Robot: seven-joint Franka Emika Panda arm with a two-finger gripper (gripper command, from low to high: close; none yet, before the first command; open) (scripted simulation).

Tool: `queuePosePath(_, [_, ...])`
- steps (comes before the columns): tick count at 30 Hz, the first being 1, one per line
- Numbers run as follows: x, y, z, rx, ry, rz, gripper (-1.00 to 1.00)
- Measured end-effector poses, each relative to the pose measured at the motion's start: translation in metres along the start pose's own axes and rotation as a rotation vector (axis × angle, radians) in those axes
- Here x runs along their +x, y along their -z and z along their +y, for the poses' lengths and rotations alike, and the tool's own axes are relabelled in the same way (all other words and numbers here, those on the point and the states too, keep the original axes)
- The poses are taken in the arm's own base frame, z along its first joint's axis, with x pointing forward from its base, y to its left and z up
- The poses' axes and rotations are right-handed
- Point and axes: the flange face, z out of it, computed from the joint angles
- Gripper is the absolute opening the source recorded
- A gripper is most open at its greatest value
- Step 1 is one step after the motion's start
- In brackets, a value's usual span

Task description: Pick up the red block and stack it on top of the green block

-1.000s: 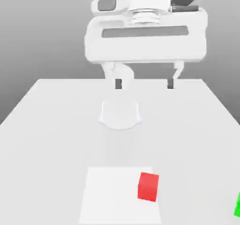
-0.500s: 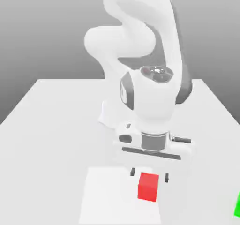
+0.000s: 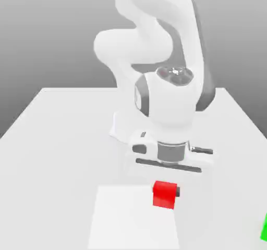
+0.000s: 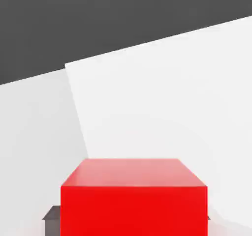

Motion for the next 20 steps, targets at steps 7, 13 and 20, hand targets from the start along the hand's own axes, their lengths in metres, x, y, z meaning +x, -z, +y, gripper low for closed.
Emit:
queuePosePath(7, [-0.080, 0.015, -0.096, -0.013, 0.323, 0.001, -1.00])
queuePosePath(13, [-0.153, 0.023, -0.155, 0.007, 0.540, -0.001, -1.00])
queuePosePath(20, [-0.158, -0.017, -0.159, 0.009, 0.554, -0.001, 1.00])
